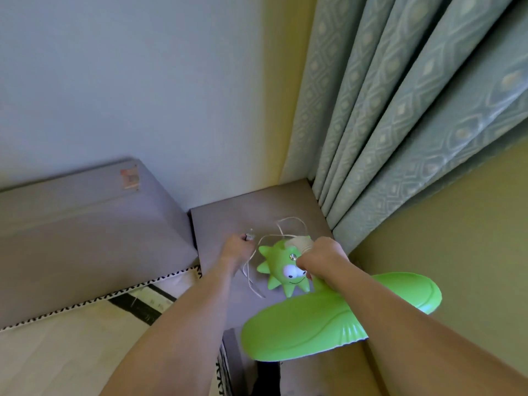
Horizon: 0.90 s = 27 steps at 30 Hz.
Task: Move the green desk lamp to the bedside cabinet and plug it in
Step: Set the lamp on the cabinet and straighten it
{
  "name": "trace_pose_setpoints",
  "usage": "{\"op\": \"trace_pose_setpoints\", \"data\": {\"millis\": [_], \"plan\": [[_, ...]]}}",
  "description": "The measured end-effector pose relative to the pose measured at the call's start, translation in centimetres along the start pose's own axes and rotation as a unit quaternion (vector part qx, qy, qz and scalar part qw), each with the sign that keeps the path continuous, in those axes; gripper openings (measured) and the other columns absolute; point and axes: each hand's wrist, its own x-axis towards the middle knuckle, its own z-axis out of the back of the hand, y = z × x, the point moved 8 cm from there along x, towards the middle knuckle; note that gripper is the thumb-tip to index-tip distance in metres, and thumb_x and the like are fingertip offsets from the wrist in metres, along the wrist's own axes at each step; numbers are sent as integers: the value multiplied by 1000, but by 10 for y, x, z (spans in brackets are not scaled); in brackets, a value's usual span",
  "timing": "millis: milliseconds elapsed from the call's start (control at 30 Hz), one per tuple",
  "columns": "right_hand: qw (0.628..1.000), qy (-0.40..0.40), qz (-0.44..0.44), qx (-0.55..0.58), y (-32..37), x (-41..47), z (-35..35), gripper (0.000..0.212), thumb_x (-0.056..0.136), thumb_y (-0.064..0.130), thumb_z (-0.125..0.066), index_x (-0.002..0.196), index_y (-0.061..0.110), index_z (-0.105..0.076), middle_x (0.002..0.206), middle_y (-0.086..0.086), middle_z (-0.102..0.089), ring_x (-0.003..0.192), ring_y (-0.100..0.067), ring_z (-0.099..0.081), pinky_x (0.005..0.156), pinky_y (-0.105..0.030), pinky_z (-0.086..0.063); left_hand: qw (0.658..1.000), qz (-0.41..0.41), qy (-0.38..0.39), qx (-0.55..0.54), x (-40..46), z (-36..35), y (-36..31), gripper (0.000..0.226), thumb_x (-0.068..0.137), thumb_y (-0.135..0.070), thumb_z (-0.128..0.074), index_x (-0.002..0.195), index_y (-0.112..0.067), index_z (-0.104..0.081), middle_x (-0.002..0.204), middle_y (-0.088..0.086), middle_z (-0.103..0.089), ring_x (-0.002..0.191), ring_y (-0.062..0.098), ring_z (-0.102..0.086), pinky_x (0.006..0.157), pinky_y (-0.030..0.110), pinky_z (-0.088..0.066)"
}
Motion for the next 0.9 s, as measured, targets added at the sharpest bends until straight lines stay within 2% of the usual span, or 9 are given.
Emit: {"op": "trace_pose_setpoints", "data": {"millis": [100, 200, 267, 400, 500, 600, 667, 733, 900], "plan": [[1000, 0, -9, -10, -4, 13, -6, 21, 62, 15, -66, 72, 13, -48, 77, -5, -61, 63, -21, -57, 43, -19, -30, 996, 46, 38, 61, 24, -23, 33, 24, 82, -17, -60, 69, 2, -65, 81, 36, -66, 73, 39, -67, 64, 35, -48], [999, 1, -9, -39, -6, 25, -14, 23, 71, 17, -64, 88, 9, -49, 84, -7, -56, 72, -26, -55, 43, -20, -28, 986, 78, 76, 128, 39, -41, 62, 21, 77, -20, -59, 62, -6, -62, 60, 18, -64, 60, 30, -64, 57, 26, -48], [999, 2, -4, -49, -3, 29, -15, 24, 74, 17, -64, 93, 9, -51, 86, -8, -55, 74, -27, -54, 44, -21, -29, 983, 92, 77, 138, 45, -45, 74, 25, 79, -24, -61, 61, -7, -61, 60, 14, -63, 53, 26, -61, 52, 24, -46], [998, 23, -5, -58, 8, 36, -14, 23, 75, 15, -64, 93, 10, -50, 90, -8, -55, 77, -27, -53, 45, -22, -30, 986, 113, 42, 118, 57, -43, 86, 28, 83, -21, -58, 86, 5, -69, 87, 25, -72, 80, 36, -71, 68, 35, -56], [996, 36, -7, -77, 16, 43, -16, 21, 77, 10, -61, 97, 7, -54, 93, -10, -53, 78, -26, -51, 45, -22, -29, 984, 115, 38, 135, 66, -39, 85, 29, 81, -21, -60, 95, 2, -69, 98, 24, -72, 92, 38, -69, 76, 38, -57], [993, 43, 2, -108, 25, 52, -19, 22, 82, 13, -58, 102, 7, -55, 97, -10, -54, 81, -26, -51, 50, -22, -33, 984, 106, 31, 136, 82, -37, 84, 33, 85, -26, -56, 96, 2, -69, 100, 24, -71, 93, 37, -69, 77, 38, -56], [990, 46, 2, -135, 28, 57, -22, 18, 83, 13, -56, 101, 9, -54, 108, -14, -58, 86, -28, -53, 63, -25, -39, 985, 106, 20, 133, 95, -36, 82, 42, 91, -35, -51, 100, 2, -69, 106, 24, -70, 99, 36, -67, 80, 36, -54], [988, 41, -5, -147, 25, 64, -25, 29, 83, 12, -53, 111, 6, -54, 118, -15, -57, 95, -31, -57, 69, -28, -40, 986, 106, 6, 128, 106, -36, 79, 47, 93, -40, -48, 103, 0, -70, 111, 22, -70, 104, 35, -65, 81, 32, -50], [987, 36, -3, -158, 23, 71, -29, 32, 80, 12, -53, 111, 4, -55, 118, -16, -59, 84, -27, -48, 69, -28, -38, 988, 118, 45, 84, 107, -49, 77, 40, 95, -35, -47, 110, -4, -66, 118, 21, -67, 108, 33, -65, 69, 24, -51]]}}
